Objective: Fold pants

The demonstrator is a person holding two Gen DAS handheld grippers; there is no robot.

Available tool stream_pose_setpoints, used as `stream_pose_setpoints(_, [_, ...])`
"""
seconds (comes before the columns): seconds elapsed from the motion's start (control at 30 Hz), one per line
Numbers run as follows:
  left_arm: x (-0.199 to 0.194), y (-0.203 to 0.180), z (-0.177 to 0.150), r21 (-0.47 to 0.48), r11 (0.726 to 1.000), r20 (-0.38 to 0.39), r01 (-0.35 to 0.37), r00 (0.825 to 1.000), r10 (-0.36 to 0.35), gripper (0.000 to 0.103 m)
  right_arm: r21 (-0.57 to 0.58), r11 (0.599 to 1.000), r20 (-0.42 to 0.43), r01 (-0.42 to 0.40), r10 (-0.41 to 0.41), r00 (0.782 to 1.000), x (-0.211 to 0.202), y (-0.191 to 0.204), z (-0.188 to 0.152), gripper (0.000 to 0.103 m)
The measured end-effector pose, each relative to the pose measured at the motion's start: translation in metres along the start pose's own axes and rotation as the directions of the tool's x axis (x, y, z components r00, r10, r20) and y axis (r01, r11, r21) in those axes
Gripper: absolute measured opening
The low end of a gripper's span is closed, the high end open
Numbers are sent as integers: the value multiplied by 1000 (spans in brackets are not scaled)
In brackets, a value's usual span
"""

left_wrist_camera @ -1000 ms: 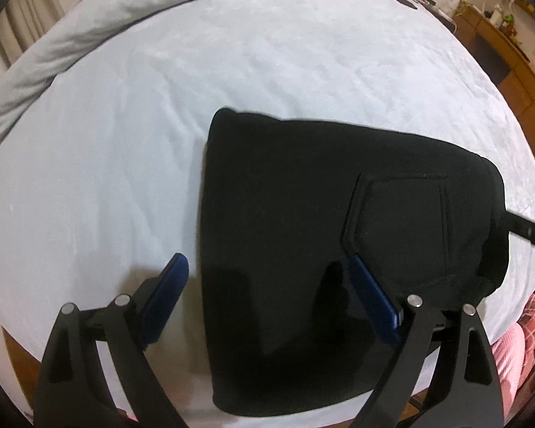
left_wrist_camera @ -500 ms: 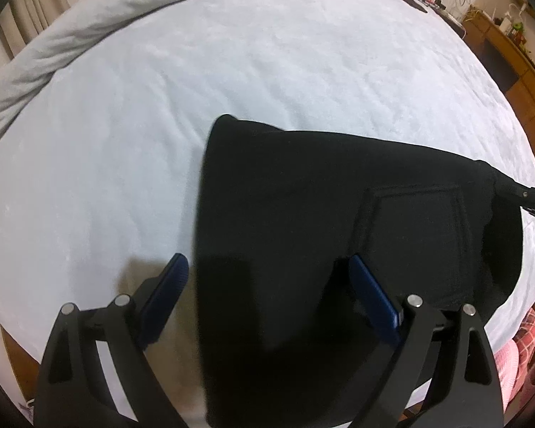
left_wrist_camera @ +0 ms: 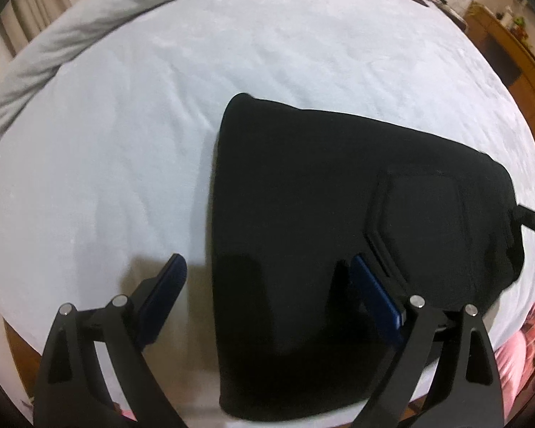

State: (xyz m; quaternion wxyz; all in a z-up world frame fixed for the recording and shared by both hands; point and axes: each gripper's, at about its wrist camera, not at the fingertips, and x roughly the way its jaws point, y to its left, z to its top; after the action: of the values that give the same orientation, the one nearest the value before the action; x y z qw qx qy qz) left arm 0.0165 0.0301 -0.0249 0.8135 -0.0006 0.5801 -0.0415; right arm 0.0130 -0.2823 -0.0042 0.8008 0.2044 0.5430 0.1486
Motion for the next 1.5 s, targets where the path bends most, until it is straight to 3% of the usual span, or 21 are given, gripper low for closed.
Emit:
stream_pose_setpoints(0.1, [-6,-10,-13,47,999,8,-17,1000,17,93,13,998,-58,-55,56,997,-1,-4,-22,35])
stream_pose_setpoints(0.23, [-1,-17,-25,78,996,16,-53,999,52,93,-12,994,-73,-113,111,991,-1,-5,-42,35])
stream_pose_setpoints(0.37, [-2,-10,-33,40,998,4,-40,999,40,94,-53,990,-89,-129,124,988,5,3,-43,20])
stream_pose_setpoints(0.4, [-4,-9,-35,37,999,3,-38,999,38,94,-76,990,-98,-117,110,989,7,7,-42,7])
stream_pose_setpoints(0.6, [2,-11,-37,44,998,-12,-34,999,35,96,-114,992,-127,-49,35,991,7,8,-40,3])
stream_pose_setpoints(0.77, [11,-8,-43,33,999,-21,-13,1000,14,101,-100,995,-164,4,-20,986,27,-1,-41,3])
stream_pose_setpoints(0.93, [8,-1,-45,-5,1000,-32,24,999,-24,101,-95,995,-165,-11,-5,986,25,1,-41,6])
stream_pose_setpoints(1.0, [1,3,-44,-14,999,-46,48,998,-48,99,-104,994,-140,-10,-4,990,15,5,-41,18])
stream_pose_setpoints(1.13, [-10,20,-43,-52,993,-59,103,993,-106,100,-98,995,-96,-7,-2,995,-3,6,-39,20])
stream_pose_setpoints(1.2, [-8,30,-45,-90,980,-86,179,979,-186,99,-84,996,-90,-32,24,996,-7,7,-37,33])
stream_pose_setpoints(1.27, [-1,42,-46,-148,951,-123,271,949,-290,99,-67,996,-89,-59,53,995,-5,5,-36,40])
stream_pose_setpoints(1.33, [7,48,-50,-188,928,-148,320,925,-349,99,-58,997,-93,-56,50,994,0,4,-36,40])
stream_pose_setpoints(1.5, [35,51,-54,-292,850,-204,439,840,-504,98,-24,998,-120,-66,62,991,17,1,-38,40])
